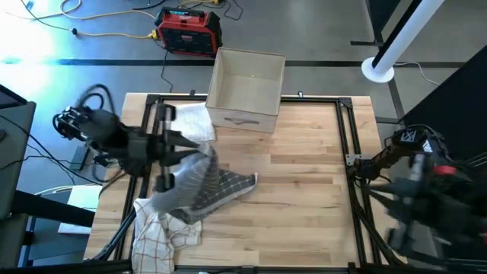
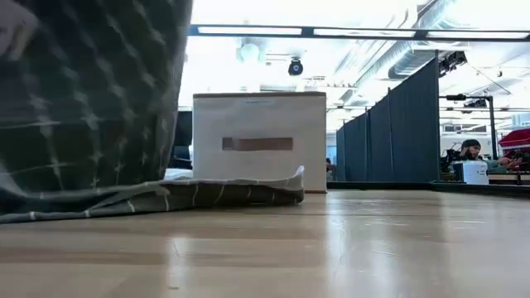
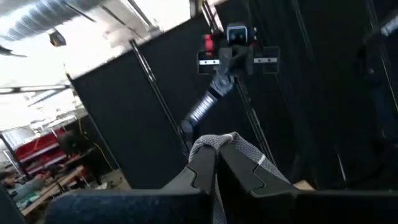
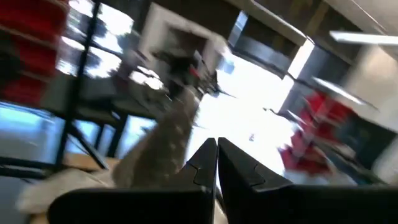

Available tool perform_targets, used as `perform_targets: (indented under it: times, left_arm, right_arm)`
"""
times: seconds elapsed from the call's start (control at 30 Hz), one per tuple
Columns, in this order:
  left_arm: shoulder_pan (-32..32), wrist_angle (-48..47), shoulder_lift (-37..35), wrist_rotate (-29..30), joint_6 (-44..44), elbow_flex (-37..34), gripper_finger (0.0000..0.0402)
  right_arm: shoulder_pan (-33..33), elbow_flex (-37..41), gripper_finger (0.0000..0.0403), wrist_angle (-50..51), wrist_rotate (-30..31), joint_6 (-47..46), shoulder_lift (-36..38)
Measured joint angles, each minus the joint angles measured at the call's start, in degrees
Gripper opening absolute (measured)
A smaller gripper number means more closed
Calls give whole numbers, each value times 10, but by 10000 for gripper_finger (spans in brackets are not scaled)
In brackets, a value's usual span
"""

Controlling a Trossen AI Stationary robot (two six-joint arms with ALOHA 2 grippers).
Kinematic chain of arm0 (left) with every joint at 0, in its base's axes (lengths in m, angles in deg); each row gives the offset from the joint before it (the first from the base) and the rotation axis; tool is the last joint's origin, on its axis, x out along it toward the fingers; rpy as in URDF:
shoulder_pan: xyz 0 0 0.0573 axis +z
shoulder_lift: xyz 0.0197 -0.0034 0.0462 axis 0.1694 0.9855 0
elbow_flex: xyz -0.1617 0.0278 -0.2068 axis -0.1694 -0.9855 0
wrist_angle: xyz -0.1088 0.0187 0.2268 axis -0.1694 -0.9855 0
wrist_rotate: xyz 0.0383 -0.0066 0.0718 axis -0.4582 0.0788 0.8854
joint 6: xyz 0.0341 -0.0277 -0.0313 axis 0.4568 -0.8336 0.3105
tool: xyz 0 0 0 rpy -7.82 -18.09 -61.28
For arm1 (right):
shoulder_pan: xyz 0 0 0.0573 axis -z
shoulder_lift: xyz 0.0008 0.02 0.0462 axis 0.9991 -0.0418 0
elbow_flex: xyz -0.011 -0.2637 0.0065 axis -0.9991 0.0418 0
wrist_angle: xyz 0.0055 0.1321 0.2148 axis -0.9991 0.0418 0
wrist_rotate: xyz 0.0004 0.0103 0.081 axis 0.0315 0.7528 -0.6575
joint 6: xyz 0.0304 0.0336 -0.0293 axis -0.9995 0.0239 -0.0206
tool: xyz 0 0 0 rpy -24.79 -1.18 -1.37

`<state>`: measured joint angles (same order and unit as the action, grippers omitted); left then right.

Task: Fold towel
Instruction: Fold the gray towel

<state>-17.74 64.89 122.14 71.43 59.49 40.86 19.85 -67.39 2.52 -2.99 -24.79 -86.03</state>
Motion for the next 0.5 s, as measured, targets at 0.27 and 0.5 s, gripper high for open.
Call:
perform_targets:
  times: [0.27, 0.5]
  left_arm:
    - [37, -18, -4, -6, 9, 0, 0]
    - [50, -81, -25, -38, -27, 0, 0]
  right_arm:
    - [73, 142, 0, 239, -45, -388, 68]
    - [160, 328, 0, 478, -217, -808, 139]
